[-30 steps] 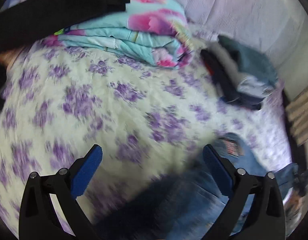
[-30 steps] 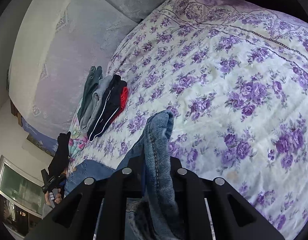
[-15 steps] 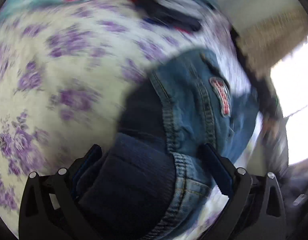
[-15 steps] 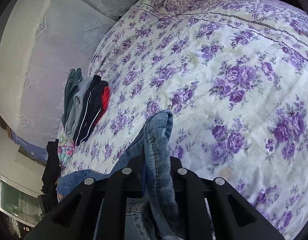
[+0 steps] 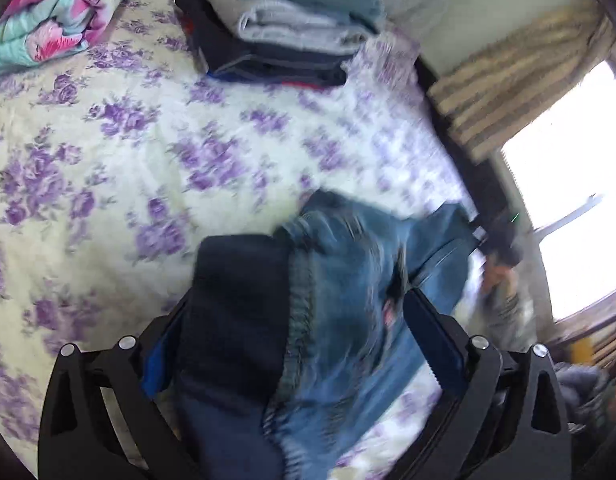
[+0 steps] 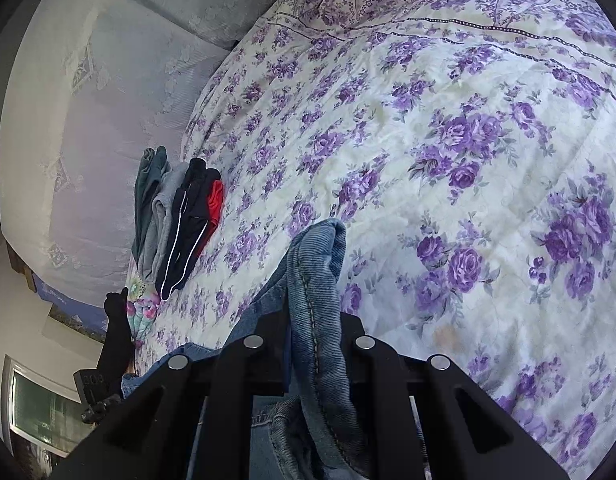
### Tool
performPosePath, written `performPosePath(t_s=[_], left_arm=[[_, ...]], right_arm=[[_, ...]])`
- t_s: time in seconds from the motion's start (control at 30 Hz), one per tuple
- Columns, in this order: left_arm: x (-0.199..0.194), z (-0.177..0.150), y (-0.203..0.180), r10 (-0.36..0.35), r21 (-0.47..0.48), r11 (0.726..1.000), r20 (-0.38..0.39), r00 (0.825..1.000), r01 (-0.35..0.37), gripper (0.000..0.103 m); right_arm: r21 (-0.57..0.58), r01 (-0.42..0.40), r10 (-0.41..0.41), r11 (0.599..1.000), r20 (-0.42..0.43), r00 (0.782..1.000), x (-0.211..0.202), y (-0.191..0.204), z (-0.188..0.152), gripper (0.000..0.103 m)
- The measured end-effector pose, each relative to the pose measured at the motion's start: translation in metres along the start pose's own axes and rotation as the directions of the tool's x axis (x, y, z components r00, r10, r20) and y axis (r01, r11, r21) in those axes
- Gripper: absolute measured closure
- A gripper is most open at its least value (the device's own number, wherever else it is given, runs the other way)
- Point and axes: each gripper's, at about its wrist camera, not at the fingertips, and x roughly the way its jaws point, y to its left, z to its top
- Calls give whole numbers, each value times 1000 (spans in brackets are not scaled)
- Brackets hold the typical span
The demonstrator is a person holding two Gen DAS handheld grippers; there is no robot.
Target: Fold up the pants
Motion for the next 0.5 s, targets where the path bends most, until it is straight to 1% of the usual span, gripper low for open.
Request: performPosePath(t_s=[0.03,0.07,0.1,0.13,0.17,0.2,0.23,0.27,0.37,0.4,0.43,0.47,0.5], left_arm=[[-4,0,-6,-16,-7,1000,47,999,16,17],[-7,-3,-8,5,0,1000,69,998,-5,26],[-8,-7,-14,36,6,999,73,997,-37,43],[-4,-10,-17,79,-1,997,65,995,-79,47],[-3,-13,-17,102,-8,995,68,992,-101,48],[-1,-15,-19,139,-3,990,66,988,-139,50],[0,-20,-24,191,25,981,63,980,-193,51],[-1,-24,-27,228,43,972,74,971,-232,51],[-9,-29,-35,282,59,954,138,949,-292,56],[-15,-28,-42,295,60,949,176,939,-310,58],[-25,-30,-44,300,60,946,206,931,-318,62],[-39,-29,-49,309,56,941,256,916,-333,73],[-50,-27,-50,326,41,935,291,899,-352,93]], right_arm=[[-7,-3,3,1000,2,1000,-2,0,-1,90],[-11,-4,4,1000,3,1000,-3,-1,-1,90],[-13,-4,4,1000,5,1000,-3,-1,-2,90],[-17,-4,4,1000,6,1000,-4,-1,-2,90],[-23,-3,3,1000,8,1000,-3,0,-2,90],[-27,-3,3,1000,9,1000,-3,1,-2,90],[-24,-7,8,1000,9,1000,-3,0,-2,90],[-22,-10,11,1000,10,1000,-3,0,-2,90],[-19,-19,19,1000,14,1000,-5,-1,-3,90],[-20,-24,25,1000,18,1000,-6,0,-3,90],[-25,-29,30,999,25,999,-8,2,-3,90],[-35,-35,36,999,34,999,-11,5,-3,90],[-51,-40,42,998,42,998,-13,11,-1,90]])
